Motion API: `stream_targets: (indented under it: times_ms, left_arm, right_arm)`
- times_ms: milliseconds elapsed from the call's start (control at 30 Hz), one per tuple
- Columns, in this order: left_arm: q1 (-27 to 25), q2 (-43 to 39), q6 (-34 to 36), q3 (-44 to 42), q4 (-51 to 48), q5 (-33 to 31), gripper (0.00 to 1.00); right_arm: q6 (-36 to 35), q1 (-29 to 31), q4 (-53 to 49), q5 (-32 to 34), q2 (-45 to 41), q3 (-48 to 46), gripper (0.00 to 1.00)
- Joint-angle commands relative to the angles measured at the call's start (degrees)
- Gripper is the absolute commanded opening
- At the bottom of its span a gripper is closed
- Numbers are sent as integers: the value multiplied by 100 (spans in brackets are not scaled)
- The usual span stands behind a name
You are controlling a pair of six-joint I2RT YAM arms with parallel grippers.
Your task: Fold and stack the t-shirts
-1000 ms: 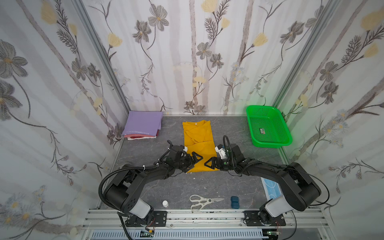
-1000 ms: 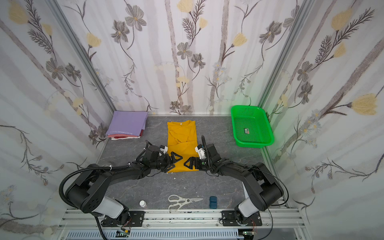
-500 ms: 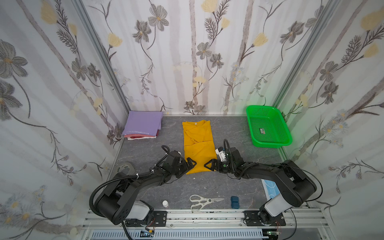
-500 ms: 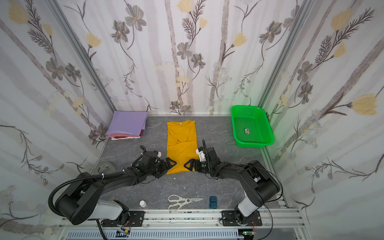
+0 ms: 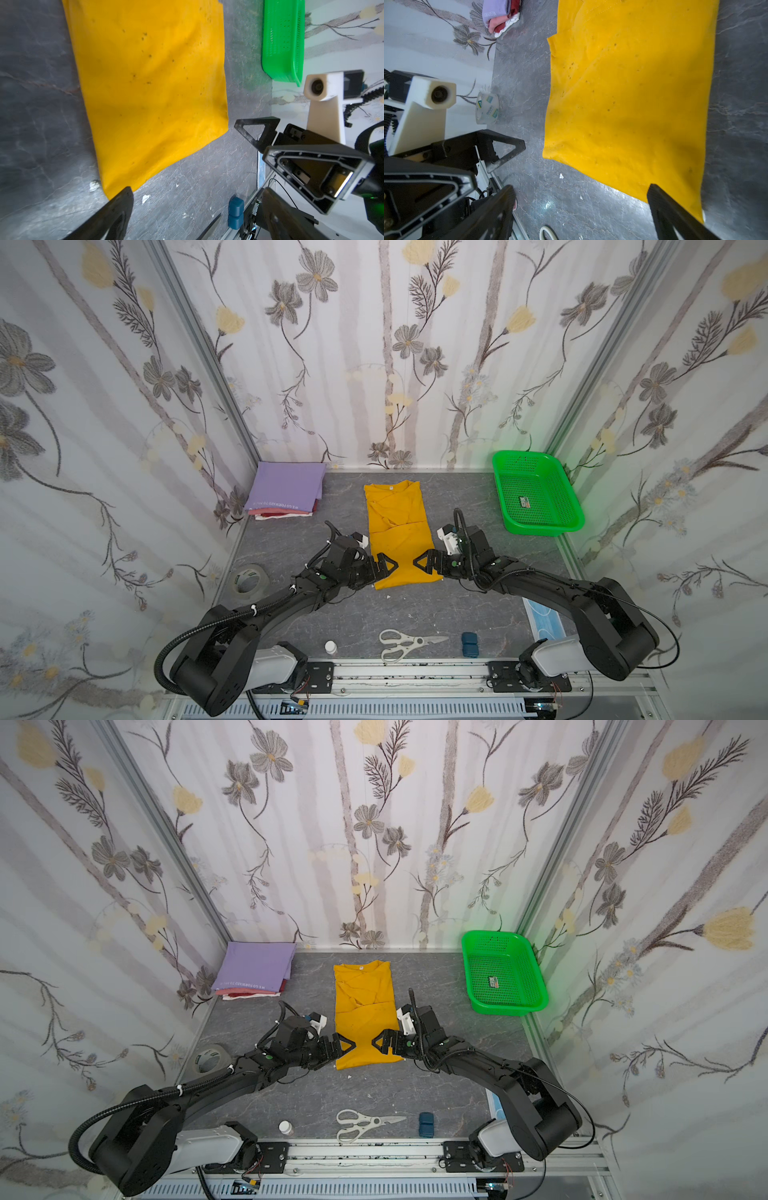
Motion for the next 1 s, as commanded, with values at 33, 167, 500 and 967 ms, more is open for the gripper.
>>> stream_targets:
  times_ms: [33,167,500,967]
  left_arm:
    - [-54,363,-402,-291,950,209,95]
    - [-46,746,-406,-463,1150,69,95]
    - [-40,423,-247,-649,-104,-707,94]
    - [-13,-477,347,-273,-1262,-457,94]
  right_arm:
    - [47,5,227,-172,346,38,100]
    - [72,-8,346,-164,605,-121,100]
    - [-151,-254,-84,280,544,-577,100]
    - [-633,-506,-788,236,-417,-285,100]
